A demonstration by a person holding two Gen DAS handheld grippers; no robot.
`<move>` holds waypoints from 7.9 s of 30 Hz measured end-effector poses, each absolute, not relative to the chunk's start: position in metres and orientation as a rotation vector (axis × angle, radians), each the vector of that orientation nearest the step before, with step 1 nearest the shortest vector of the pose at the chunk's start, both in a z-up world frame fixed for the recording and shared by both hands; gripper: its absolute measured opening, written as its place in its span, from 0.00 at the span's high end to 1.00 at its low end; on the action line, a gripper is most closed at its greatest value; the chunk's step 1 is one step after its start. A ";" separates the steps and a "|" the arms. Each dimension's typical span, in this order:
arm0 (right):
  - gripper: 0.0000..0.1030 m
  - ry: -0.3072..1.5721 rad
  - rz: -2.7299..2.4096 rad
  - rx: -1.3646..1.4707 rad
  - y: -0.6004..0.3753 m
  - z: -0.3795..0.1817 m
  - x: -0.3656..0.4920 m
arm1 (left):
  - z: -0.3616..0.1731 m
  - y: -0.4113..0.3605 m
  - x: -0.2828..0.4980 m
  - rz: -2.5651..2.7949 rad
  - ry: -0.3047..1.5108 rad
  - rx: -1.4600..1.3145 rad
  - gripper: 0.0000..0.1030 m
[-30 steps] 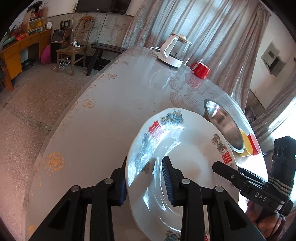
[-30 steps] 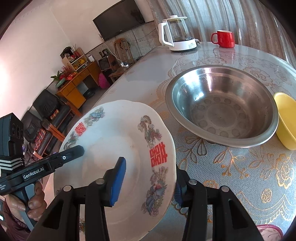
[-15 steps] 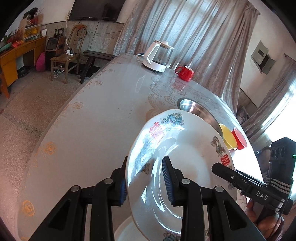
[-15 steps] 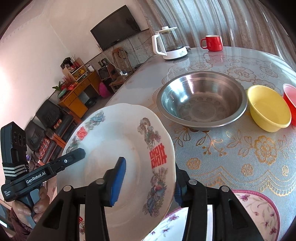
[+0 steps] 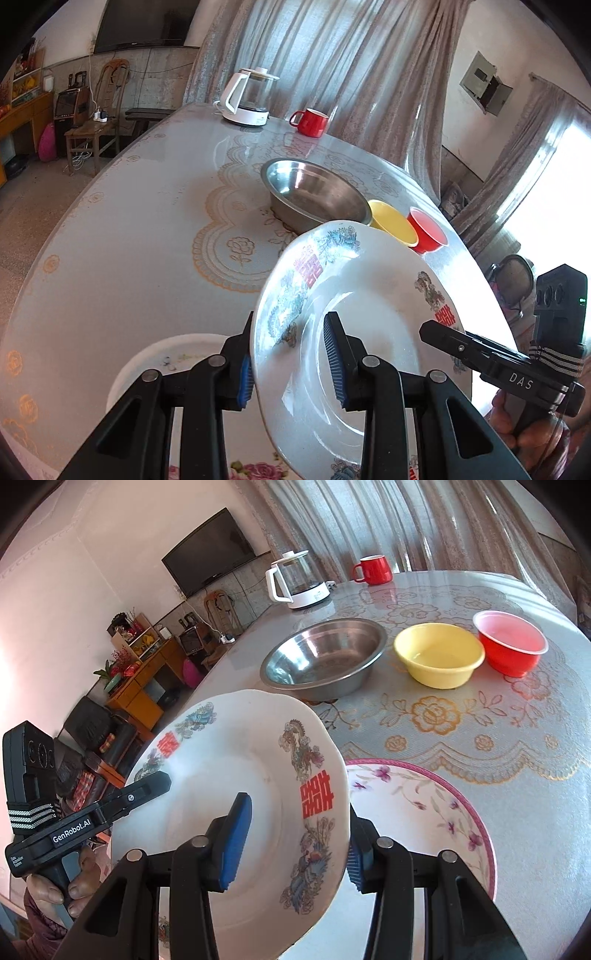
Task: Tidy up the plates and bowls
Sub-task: 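Carry the double-happiness plate with both tools and lower it onto the floral plate, then open both tools and withdraw from the stacked plates, then move the left tool to the rim of the Rose Garden plate, then close the left tool on the Rose Garden plate rim and lift it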
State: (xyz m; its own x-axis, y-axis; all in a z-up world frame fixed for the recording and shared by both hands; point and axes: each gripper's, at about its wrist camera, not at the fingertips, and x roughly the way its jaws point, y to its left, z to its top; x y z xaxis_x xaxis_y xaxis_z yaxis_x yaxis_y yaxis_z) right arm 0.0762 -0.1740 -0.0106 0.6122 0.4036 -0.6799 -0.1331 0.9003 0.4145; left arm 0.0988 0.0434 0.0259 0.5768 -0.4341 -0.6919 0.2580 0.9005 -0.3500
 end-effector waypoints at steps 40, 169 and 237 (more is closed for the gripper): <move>0.46 0.896 0.098 0.364 -0.239 -0.045 0.041 | -0.011 -0.022 0.095 -0.473 1.001 -0.158 0.63; 0.59 0.815 0.788 0.036 -0.070 -0.017 0.001 | -0.008 0.149 0.050 -0.138 0.861 -0.349 0.46; 0.68 1.052 0.584 -0.085 -0.007 -0.052 0.152 | -0.043 0.148 0.069 -0.002 0.859 -0.207 0.74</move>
